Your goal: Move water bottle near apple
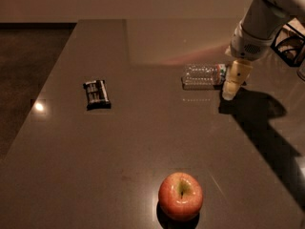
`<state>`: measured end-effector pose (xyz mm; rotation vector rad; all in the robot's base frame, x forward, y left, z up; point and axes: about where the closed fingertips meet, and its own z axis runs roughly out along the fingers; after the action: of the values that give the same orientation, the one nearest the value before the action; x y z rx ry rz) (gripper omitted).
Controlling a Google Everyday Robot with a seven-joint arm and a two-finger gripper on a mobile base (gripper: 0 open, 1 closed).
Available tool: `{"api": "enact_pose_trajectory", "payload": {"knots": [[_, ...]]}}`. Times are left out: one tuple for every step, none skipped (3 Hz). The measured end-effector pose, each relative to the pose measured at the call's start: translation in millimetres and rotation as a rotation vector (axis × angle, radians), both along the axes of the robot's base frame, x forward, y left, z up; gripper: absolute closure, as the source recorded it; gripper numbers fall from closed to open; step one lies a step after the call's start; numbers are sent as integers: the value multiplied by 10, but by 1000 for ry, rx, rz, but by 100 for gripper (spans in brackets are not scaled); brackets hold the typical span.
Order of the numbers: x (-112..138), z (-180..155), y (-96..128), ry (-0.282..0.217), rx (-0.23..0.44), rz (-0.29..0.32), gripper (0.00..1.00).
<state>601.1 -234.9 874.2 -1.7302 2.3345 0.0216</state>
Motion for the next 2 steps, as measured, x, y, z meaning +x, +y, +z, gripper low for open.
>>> {"api": "enact_pose_trajectory", "payload": {"knots": [[158, -89, 100, 25, 5, 3, 18], [218, -133, 127, 43, -3, 6, 42]]}}
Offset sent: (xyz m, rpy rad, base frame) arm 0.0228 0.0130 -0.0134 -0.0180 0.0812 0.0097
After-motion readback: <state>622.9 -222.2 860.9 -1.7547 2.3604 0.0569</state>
